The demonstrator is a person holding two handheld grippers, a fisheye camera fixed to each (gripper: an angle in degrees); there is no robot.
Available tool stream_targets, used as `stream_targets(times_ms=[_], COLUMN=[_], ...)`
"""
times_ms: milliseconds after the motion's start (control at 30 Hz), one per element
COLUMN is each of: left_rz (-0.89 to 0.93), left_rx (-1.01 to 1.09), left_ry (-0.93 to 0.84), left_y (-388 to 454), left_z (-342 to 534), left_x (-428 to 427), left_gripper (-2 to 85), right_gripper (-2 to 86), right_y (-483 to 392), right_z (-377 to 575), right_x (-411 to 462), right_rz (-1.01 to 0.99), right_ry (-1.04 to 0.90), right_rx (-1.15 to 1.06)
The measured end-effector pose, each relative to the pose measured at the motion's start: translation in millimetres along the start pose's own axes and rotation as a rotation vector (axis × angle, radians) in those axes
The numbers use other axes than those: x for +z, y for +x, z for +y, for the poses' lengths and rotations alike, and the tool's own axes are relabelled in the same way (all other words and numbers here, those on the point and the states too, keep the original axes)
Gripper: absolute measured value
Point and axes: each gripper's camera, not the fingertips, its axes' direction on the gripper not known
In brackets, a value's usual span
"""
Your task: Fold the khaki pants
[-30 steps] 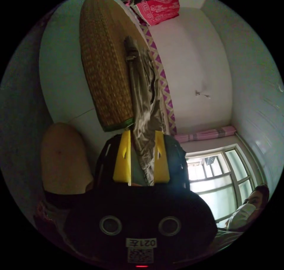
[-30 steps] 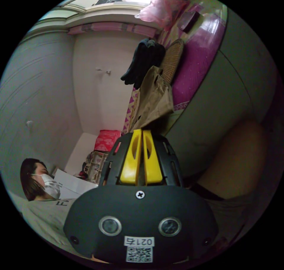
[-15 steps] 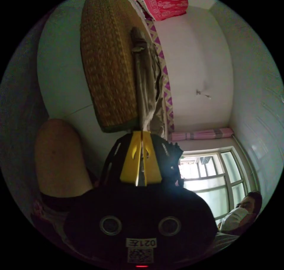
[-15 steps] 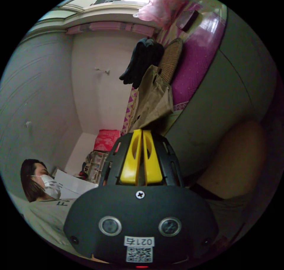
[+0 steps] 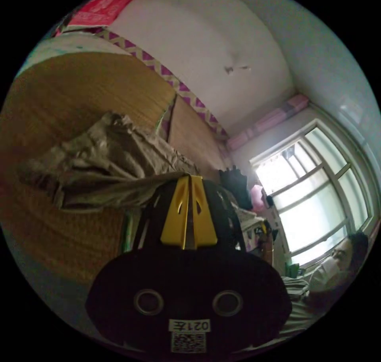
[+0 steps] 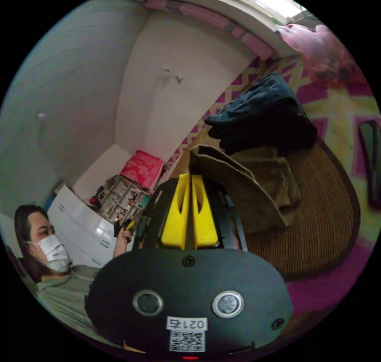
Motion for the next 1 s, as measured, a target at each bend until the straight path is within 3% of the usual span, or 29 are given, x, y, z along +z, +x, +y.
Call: stream_targets(times_ms=[300, 567, 667, 800, 1000], left_rz=[-0.219, 0.014, -0.058, -0.344, -0.196], left_rx=[0.011, 0.161, 0.263, 0.422, 0.320], left_ry=[-0.331, -0.228, -0.374, -0.482, -0.391], left_y=[-18, -2, 17, 23, 3], left_z=[-112, -86, -70, -57, -66], left_x=[207, 214, 243, 289, 285], left_gripper=[-0.9, -1.0, -1.0, -1.0, -1.0], right_gripper=[0.2, 0.4, -0.5, -0.9, 0.3], right_y=[90, 45, 26, 38, 22], right_z=[-110, -85, -61, -52, -67], right_x=[179, 186, 242, 320, 285], right_rz=[0.282, 0.312, 0.403, 0.668, 0.755], right_ry=[-0.147, -0.159, -0.352, -0.471, -0.258], right_rx=[0.104, -0.118, -0.240, -0.294, -0.273])
